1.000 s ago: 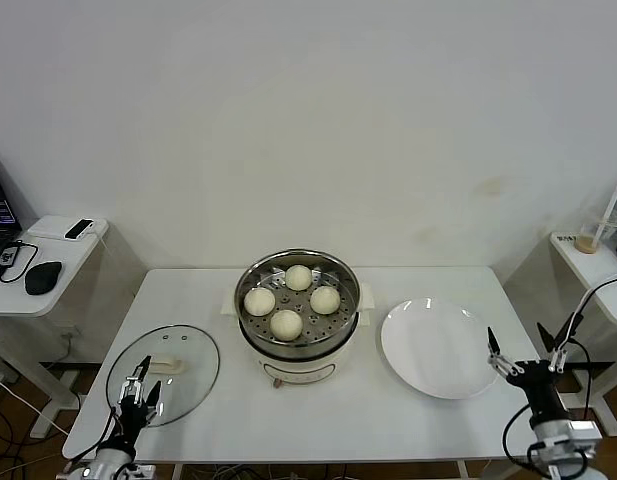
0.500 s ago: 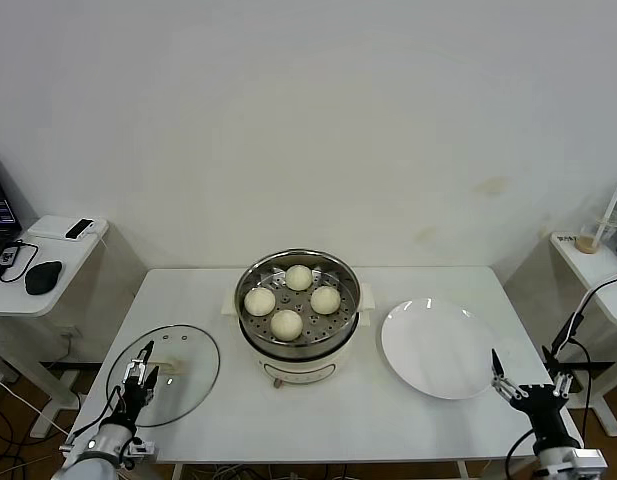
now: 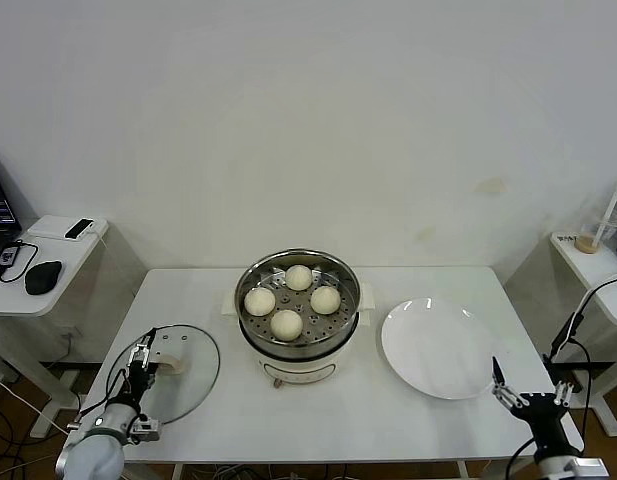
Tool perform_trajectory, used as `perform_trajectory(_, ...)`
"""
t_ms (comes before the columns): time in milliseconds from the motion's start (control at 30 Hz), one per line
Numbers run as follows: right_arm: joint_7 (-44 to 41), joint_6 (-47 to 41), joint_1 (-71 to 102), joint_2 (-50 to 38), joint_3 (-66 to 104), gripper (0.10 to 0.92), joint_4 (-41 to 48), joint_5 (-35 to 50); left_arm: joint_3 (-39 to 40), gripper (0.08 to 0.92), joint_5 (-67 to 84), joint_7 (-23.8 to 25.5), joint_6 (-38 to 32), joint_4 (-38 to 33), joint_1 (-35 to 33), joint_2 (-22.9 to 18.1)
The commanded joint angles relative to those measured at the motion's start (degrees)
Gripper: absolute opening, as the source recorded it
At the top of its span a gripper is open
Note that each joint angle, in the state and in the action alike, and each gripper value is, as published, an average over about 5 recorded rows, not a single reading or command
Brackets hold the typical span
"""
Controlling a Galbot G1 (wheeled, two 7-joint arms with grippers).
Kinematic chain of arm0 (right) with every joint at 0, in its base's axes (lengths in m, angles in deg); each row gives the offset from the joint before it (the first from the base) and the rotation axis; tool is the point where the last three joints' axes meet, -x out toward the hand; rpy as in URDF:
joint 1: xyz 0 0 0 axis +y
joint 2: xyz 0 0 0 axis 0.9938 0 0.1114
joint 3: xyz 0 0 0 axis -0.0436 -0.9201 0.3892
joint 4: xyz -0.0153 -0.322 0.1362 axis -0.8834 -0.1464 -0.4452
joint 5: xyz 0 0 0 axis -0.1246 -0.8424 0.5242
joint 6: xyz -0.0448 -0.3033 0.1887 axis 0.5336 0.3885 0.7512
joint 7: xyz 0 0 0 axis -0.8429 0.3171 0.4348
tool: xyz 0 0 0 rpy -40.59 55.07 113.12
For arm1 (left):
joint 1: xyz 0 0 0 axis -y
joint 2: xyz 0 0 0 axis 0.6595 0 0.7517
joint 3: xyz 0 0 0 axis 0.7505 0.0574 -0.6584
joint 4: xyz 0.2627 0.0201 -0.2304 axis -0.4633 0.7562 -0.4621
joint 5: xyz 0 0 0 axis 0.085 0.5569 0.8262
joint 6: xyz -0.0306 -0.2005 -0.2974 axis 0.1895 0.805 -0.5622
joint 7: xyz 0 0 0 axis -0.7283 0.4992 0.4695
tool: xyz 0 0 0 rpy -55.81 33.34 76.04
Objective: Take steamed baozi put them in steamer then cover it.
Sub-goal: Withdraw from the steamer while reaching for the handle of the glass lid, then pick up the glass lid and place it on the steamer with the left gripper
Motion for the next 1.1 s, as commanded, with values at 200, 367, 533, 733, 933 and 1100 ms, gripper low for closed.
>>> perform_trajectory(200,-0.18,-0.17,0.36,-0.03,-0.31,0.823,-0.06,0.1,0.9,0.662,1.17,-0.06,-0.16,4.23,2.84,-0.44)
perform_trajectory(367,-0.23,-0.34,0.4,-0.27,-0.73,0.823,-0.62,0.48,-0.01,0.515,1.6,-0.5,-0.5,3.25,1.95,-0.64)
perform_trajectory(533,-0.25,-0.27,0.52,-0.61,-1.34,0.823,-0.88,0.56,-1.33,0.377,1.93,-1.21,-0.76,-0.62,-0.2,-1.02)
perform_trajectory(733,-0.33,-0.16,0.76,-0.98,-2.67,0.823,-1.69,0.36,-3.77,0.205,1.52,-2.44,-0.26,-7.92,-3.82,-1.55)
perform_trajectory(933,-0.47,-0.05,0.71,-1.8,-4.23,0.823,-1.92,0.07,-7.46,0.146,0.21,-1.5,2.16,-17.35,-7.59,-2.15)
perform_trajectory(1100,-0.62,-0.11,0.35,-2.47,-5.41,0.823,-1.96,-0.04,-10.72,0.146,-0.85,2.37,6.27,-25.68,-10.0,-2.54)
